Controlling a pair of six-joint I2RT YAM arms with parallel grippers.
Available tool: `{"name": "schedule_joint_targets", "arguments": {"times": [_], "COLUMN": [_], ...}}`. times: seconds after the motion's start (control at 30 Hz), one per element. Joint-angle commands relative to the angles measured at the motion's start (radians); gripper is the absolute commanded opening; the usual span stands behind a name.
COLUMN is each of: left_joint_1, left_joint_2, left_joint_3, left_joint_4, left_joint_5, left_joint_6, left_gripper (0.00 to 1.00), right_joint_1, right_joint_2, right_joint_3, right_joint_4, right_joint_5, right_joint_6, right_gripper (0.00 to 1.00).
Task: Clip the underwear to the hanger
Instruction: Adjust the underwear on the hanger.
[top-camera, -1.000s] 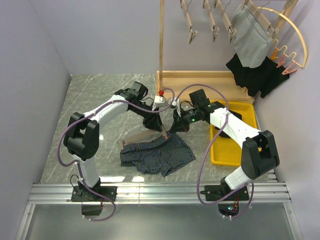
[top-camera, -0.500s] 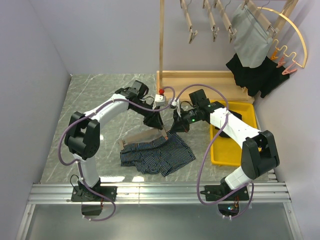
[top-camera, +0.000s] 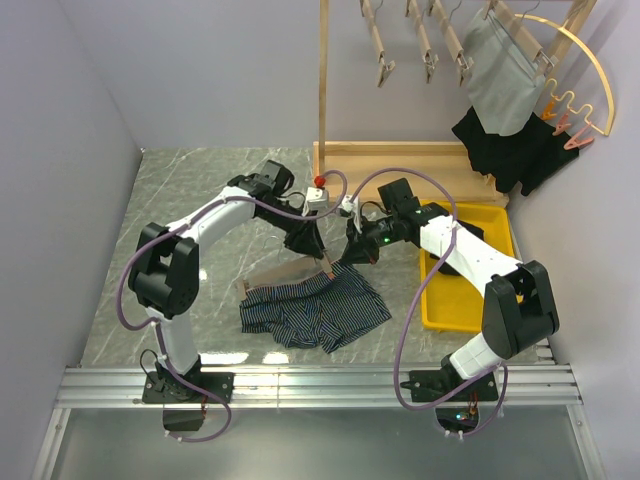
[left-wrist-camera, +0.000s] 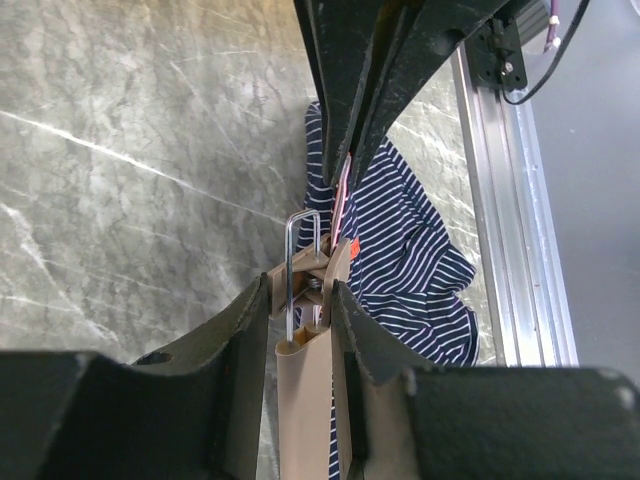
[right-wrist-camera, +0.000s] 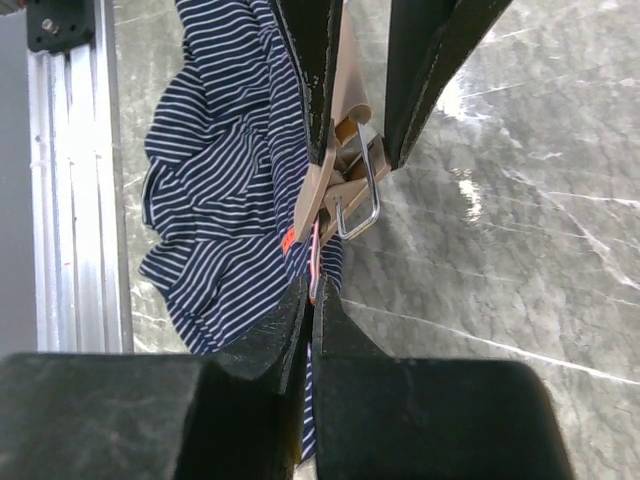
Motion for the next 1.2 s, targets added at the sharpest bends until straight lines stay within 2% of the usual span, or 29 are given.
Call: {"name": "schedule_joint_targets", "arguments": {"times": [0.0, 0.47, 0.87, 0.97, 1.0, 1.07, 1.17], "left_joint_1": [0.007, 0.009, 0.007, 0.009, 0.009, 0.007, 0.007], "left_joint_2": [-0.018, -0.049, -0.058, -0.049, -0.043, -0.028, -0.006], "left_joint_3": [0.012, -0.051, -0.076, -0.056, -0.048, -0.020, 0.013], "left_joint_4": [0.043, 0.183, 0.178, 0.165, 0.151, 0.094, 0.030], "left_joint_5": [0.057, 0.063, 0.072, 0.058, 0.058, 0.065, 0.072], "left_joint_6": [-0.032, -0.186, -0.179, -0.179, -0.171, -0.132, -0.087], "left_gripper": [0.00, 0.00, 0.00, 0.10, 0.19, 0.31, 0.39], "right_joint_1": [0.010, 0.013, -0.002, -0.001, -0.002, 0.002, 0.008], "right_joint_2": [-0.043, -0.041, -0.047, -0.046, -0.047, -0.047, -0.052], "right_joint_3": [0.020, 0.027, 0.032, 0.038, 0.041, 0.055, 0.064], "right_joint_4": [0.053, 0.111, 0.076, 0.071, 0.068, 0.044, 0.010], "right_joint_5": [0.018, 0.007, 0.042, 0.033, 0.031, 0.022, 0.019], "right_joint_6": [0.019, 0.108, 0.059, 0.058, 0.053, 0.020, -0.010], "right_gripper": [0.00, 0.00, 0.00, 0.00, 0.00, 0.00, 0.00]}}
